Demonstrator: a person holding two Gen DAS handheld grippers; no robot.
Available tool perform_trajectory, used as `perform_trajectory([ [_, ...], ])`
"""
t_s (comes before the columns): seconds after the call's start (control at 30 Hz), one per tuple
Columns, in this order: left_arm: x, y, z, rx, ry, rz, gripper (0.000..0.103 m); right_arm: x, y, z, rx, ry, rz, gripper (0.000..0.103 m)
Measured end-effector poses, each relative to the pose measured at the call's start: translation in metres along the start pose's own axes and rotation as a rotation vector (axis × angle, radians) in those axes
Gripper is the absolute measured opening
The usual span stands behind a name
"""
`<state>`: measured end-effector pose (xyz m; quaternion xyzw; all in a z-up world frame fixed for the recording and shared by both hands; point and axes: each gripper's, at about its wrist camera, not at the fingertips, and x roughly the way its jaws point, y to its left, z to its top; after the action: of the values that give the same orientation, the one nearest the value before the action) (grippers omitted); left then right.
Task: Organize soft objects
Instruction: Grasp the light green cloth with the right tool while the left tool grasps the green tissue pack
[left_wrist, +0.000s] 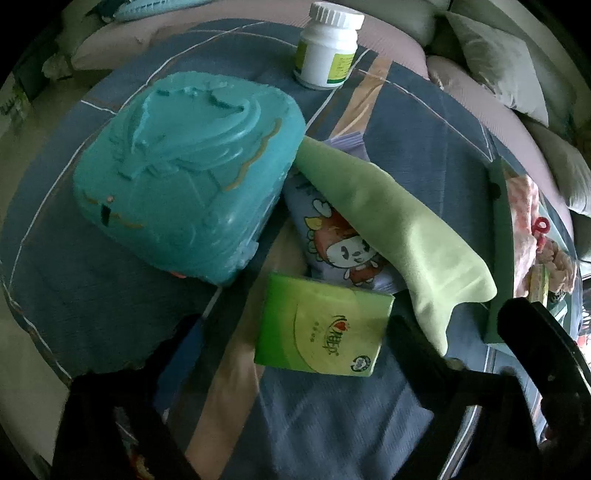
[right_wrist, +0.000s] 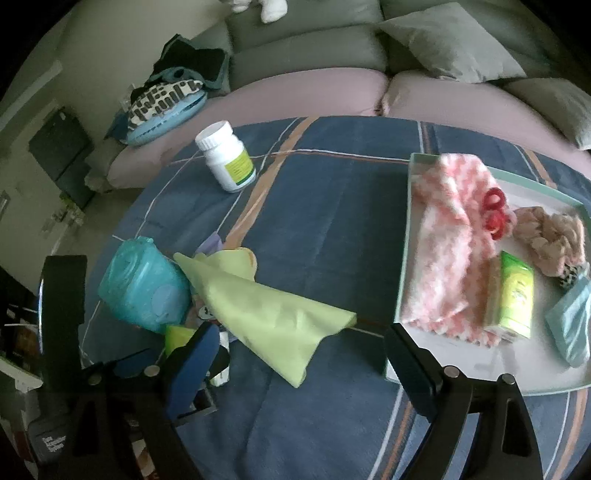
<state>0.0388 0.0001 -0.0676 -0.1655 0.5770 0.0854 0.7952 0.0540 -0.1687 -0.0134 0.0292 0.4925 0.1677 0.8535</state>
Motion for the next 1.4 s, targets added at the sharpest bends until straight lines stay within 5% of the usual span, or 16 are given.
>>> perform_trajectory([
  [0.23, 0.005, -0.004, 0.003, 0.009, 0.006, 0.001, 0.089, 0.013, 0.004, 0.004, -0.019, 0.026, 0.009, 0.092],
  [0.6, 0.008, 0.006, 0.008, -0.030, 0.006, -0.012, 0.071, 0.031, 0.010, 0.011, -0.042, 0.056, 0.028, 0.092],
  [1.4, -0.011, 0.054, -0.002, -0.179, 0.000, -0.143, 0.066, 0.047, 0.011, 0.013, -0.045, 0.092, 0.010, 0.092],
])
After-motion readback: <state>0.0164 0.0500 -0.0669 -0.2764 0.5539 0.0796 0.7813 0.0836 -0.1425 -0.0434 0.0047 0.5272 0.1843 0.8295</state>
